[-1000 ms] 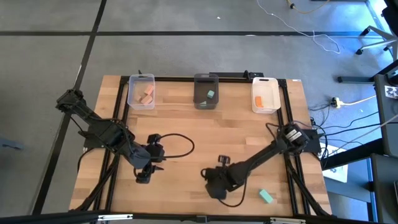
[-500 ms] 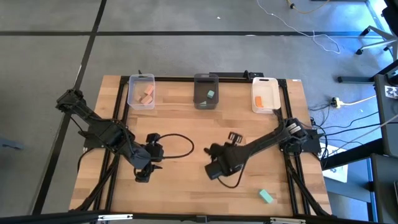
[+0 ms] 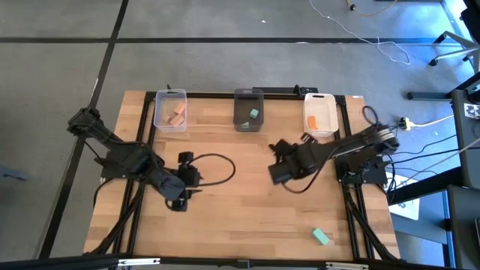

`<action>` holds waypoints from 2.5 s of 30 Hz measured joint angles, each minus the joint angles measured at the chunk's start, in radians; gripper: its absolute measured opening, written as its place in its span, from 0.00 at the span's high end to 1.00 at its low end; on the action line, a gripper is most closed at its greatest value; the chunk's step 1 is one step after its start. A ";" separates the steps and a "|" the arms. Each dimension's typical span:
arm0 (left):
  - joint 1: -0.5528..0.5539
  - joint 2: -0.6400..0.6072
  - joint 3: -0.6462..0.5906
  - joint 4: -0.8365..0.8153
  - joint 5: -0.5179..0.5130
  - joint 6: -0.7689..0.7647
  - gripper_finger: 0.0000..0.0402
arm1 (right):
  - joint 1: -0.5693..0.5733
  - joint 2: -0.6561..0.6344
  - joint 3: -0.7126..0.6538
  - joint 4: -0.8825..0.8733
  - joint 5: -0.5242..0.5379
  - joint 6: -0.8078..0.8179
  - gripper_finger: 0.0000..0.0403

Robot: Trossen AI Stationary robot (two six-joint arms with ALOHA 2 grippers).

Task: Sort & place blocks by color
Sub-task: Put the orange block into the white bin, then put the blue block into the black bin

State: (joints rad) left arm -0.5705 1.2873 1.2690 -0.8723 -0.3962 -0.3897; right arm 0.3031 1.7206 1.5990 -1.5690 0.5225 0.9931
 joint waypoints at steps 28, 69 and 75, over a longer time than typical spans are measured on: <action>0.522 0.054 0.000 0.290 0.292 0.244 0.58 | -0.887 -0.610 -0.814 0.679 -0.116 -0.492 0.86; 0.558 0.095 0.000 0.315 0.313 0.239 0.58 | -1.098 -0.444 -0.826 0.883 -0.259 -0.592 0.61; 0.550 0.095 0.000 0.311 0.313 0.236 0.58 | -1.045 -0.628 -0.718 0.768 -0.255 -0.643 0.61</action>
State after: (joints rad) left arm -0.0200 1.3823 1.2690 -0.5610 -0.0834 -0.1539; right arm -0.7421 1.0924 0.8814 -0.8015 0.2671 0.3497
